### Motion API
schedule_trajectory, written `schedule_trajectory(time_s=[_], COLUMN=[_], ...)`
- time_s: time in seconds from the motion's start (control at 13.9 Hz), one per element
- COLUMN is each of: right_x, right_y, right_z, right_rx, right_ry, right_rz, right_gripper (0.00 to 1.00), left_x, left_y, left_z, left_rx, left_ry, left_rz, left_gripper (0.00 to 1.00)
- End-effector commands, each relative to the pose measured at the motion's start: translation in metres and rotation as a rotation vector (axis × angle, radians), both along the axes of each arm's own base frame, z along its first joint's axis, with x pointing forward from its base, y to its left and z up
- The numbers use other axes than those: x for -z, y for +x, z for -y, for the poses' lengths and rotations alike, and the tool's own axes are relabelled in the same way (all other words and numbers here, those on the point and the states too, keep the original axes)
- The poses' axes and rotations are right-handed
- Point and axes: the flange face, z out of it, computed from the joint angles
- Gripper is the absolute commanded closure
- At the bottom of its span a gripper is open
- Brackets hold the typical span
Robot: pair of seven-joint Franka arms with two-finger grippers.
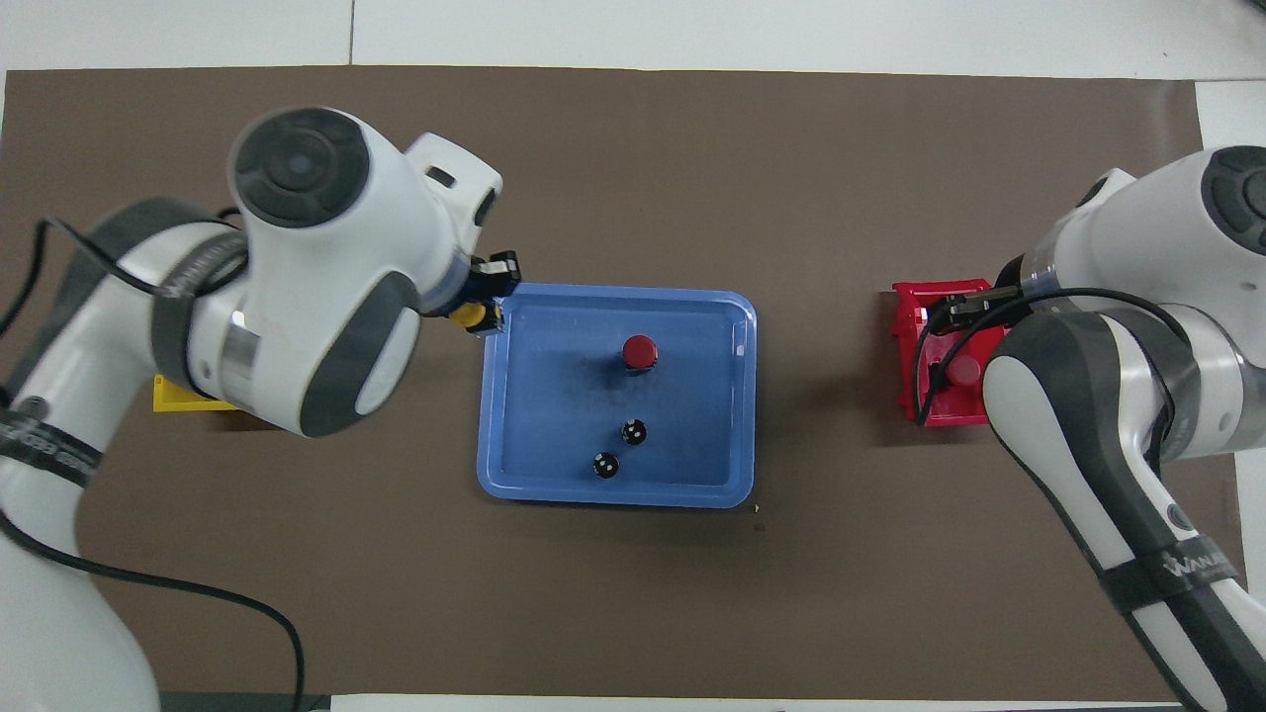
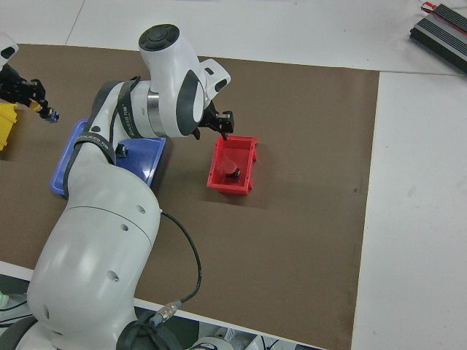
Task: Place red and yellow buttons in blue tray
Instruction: 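Lower the yellow button into the tray while the right gripper grasps red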
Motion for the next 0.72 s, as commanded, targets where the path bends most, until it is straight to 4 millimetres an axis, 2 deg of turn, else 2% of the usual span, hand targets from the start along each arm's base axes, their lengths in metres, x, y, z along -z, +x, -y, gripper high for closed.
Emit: schedule_trajectory(time_s=[0.0, 0.14, 0.29, 0.36, 0.5, 0.57, 0.65], right_x=[0.024, 0.042, 0.050, 0.052, 0.060, 0.065, 0.067], right_y=[-0.024, -0.028, -0.030, -0.031, -0.034, -0.037, -0.038], right_z=[-0.002, 0.011, 0.012, 0.012, 0.018, 0.021, 0.021], right_rx=[-0.025, -0.004, -0.002, -0.002, 0.001, 0.001, -0.001], right_ry=[0.014, 0.014, 0.015, 0.015, 0.014, 0.014, 0.014], right_rz=[0.039, 0.054, 0.069, 0.073, 0.057, 0.057, 0.057], right_gripper=[0.32, 0.32, 0.34, 0.34, 0.34, 0.34, 0.34], left_x=[0.031, 0.045, 0.071, 0.083, 0.093, 0.093, 0.094], left_y=[-0.014, -0.017, -0.018, -0.017, -0.013, -0.013, -0.013], left_z=[0.015, 0.032, 0.048, 0.050, 0.049, 0.049, 0.049], left_rx=[-0.020, -0.021, -0.031, -0.029, -0.034, -0.033, -0.033], left_ry=[-0.026, -0.043, -0.047, -0.040, -0.038, -0.036, -0.035], left_rz=[0.031, 0.050, 0.044, 0.038, 0.041, 0.039, 0.038], left_gripper=[0.99, 0.99, 0.99, 0.99, 0.99, 0.94, 0.74])
